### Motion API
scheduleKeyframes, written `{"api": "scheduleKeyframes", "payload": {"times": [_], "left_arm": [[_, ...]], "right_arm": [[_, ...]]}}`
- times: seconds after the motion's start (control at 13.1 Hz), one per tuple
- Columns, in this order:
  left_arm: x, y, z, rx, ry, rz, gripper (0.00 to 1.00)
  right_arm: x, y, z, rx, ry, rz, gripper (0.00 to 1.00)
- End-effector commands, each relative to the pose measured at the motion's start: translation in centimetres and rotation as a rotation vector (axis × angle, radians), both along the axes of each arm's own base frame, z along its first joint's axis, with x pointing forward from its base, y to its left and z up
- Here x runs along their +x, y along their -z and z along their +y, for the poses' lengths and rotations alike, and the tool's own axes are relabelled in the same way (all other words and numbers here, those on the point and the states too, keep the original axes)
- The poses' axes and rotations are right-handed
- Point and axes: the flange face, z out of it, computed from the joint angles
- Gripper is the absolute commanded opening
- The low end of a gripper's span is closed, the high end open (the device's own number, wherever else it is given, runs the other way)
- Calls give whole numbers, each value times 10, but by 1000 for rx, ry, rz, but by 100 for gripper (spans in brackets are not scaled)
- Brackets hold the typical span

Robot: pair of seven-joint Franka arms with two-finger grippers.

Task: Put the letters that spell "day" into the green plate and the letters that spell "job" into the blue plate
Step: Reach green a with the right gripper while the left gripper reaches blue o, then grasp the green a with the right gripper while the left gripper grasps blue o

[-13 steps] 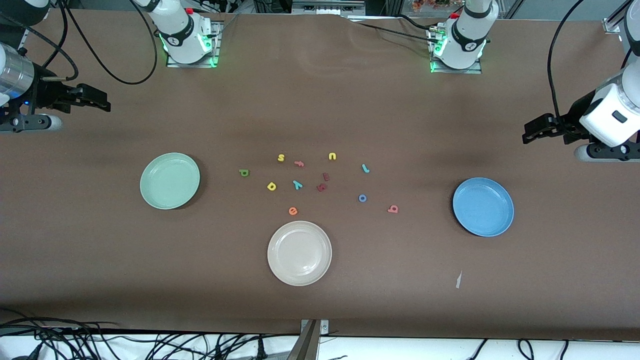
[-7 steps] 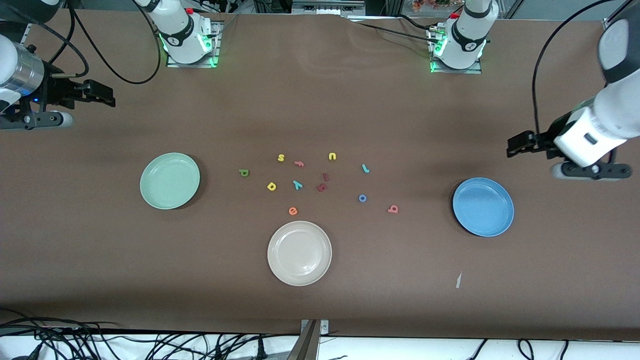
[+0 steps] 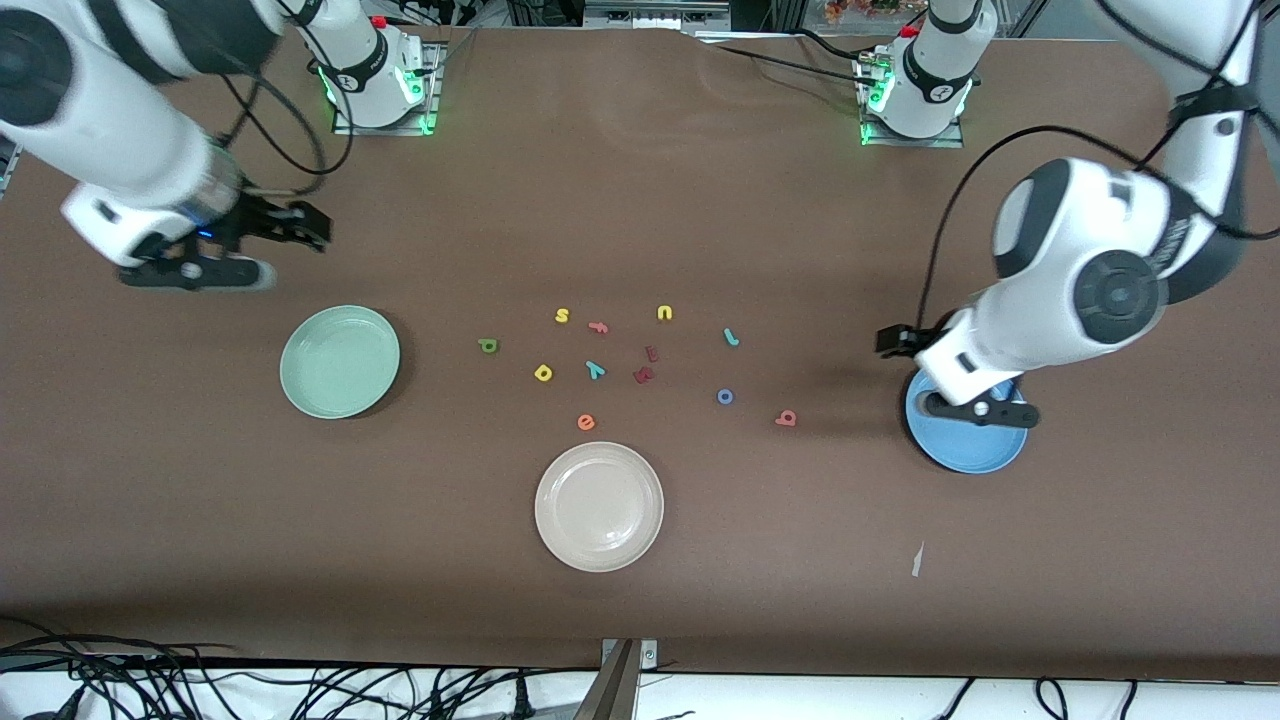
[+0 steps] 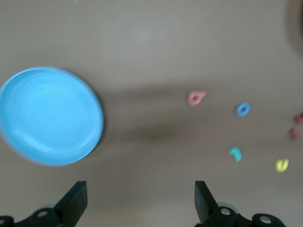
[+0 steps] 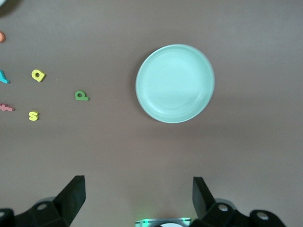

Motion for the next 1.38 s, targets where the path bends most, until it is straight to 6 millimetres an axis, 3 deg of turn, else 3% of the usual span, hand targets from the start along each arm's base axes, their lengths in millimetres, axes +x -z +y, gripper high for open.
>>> {"api": "scheduleKeyframes", "payload": {"times": [0.0,0.15,0.23,0.38,0.46,0.69,0.84,0.99,1.15,1.3], "left_arm": [[-1,41,-80,14,-22,-65,100],[-8,66,-109,12,-10,-55,100],[-9,79,-119,2,5,-64,100],[-20,114,-166,-34,48,-117,100],[-24,133,-178,-43,45,-127,100],[-29,172,-185,-7,88,-134,100],[-29,193,-185,9,87,-148,100],[-29,201,-185,4,86,-152,99],[-33,213,-188,11,94,-139,94],[-38,219,-191,18,100,-135,90]], "right_arm": [[25,62,19,-5,27,44,100],[32,106,47,-11,49,48,100],[34,120,57,-26,136,18,100],[37,153,80,-49,316,-37,100],[40,170,85,-59,395,-53,100],[41,220,99,-86,666,-107,98],[33,238,100,-75,883,-168,96],[14,251,114,-37,1053,-213,94],[-2,267,112,-47,1098,-212,93],[-15,286,118,-56,1095,-202,75]]}}
